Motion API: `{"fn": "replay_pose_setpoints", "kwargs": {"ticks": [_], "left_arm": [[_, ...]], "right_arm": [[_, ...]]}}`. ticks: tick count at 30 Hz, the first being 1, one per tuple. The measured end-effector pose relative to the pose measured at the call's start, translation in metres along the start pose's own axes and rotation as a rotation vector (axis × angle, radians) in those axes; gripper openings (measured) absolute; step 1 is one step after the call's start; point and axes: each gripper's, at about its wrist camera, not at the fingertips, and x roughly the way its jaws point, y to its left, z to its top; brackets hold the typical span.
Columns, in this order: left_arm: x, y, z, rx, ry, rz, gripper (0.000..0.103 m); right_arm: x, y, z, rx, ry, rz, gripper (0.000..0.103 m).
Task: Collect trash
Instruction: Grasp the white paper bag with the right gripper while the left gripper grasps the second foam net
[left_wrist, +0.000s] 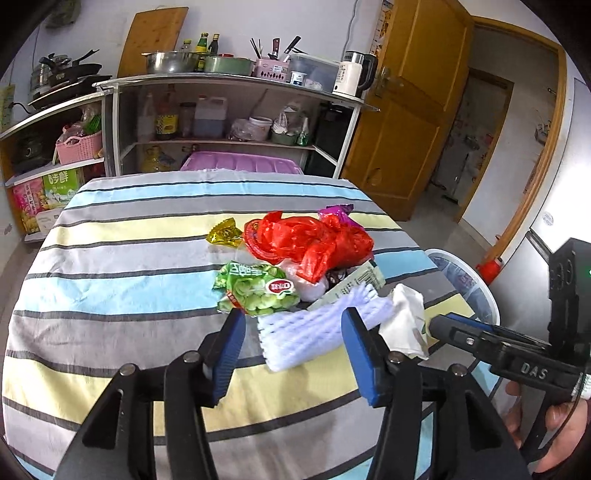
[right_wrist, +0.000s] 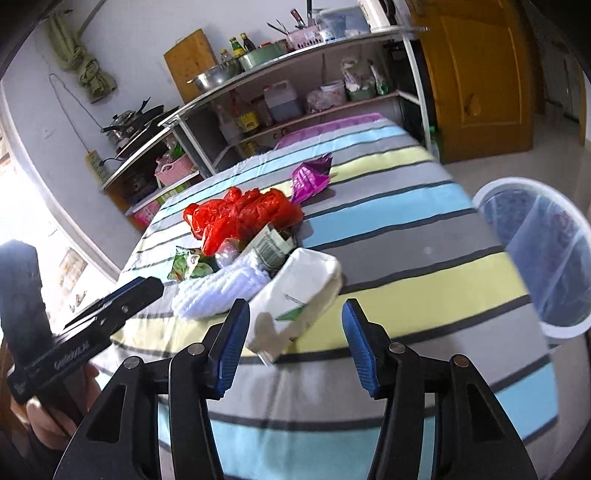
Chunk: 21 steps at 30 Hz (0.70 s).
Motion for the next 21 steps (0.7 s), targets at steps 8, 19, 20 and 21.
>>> {"fn": "replay_pose_setpoints", "kwargs": {"ticks": [8,19,20,21], "left_arm": [[0.015,-0.002,0.002,0.083,0.034,-0.054,0.059],[0.037,-0.022,0.002,0.202,0.112,-0.135,0.062],[0.038,-0.025,0.001,0.217,0.122,-0.139,0.063],[0.04,-0.028,0.0,0.234,0.134,-0.148,0.063]], "right_arm": [[0.026,0.005,0.004,0.039,0.046,-0.041,0.053],[0.021,-0.002,0.0,-0.013,0.058,-0.106,0.027],[0.019,-0.003,0.0,-0.016,0.057,-0.105,0.026],[0.019,-0.004,0.0,-0.017,0.056,-0.103,0.025]]}}
